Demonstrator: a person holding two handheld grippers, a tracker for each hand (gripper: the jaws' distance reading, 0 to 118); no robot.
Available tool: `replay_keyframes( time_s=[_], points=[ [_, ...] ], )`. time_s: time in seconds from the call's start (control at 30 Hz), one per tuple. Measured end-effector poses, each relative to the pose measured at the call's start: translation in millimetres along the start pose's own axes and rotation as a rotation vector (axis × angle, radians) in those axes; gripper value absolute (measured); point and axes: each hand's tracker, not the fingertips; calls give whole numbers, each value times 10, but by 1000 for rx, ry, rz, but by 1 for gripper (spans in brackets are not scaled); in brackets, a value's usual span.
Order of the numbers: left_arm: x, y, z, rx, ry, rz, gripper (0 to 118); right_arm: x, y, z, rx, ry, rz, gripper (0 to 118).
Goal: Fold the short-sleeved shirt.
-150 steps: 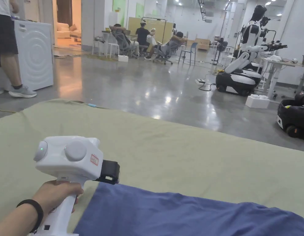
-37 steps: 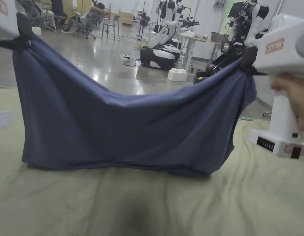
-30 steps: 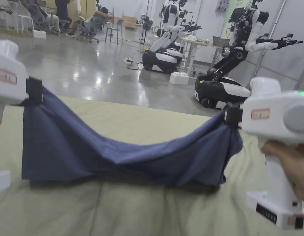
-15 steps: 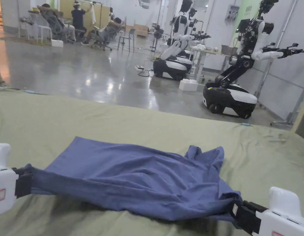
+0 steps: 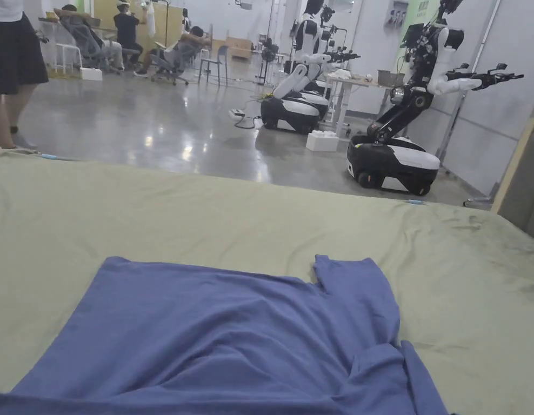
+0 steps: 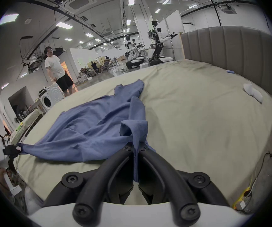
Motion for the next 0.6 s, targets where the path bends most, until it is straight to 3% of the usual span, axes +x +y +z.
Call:
replay_keyframes(
  time_s=[0.33, 0.47, 0.53, 0.6],
  points=[
    [-143, -489, 152, -57, 45, 11, 4, 1, -254, 297, -52, -54, 43, 6],
    [-271, -460, 179, -64, 69, 23, 4, -19, -346, 368, -102, -146, 162, 6],
    [-337, -421, 191, -67, 77, 34, 4, -11, -297, 323, -92, -125, 109, 6],
    [-349, -373, 204, -65, 68, 47, 4, -42, -268, 263, -142, -149, 126, 6]
  ],
)
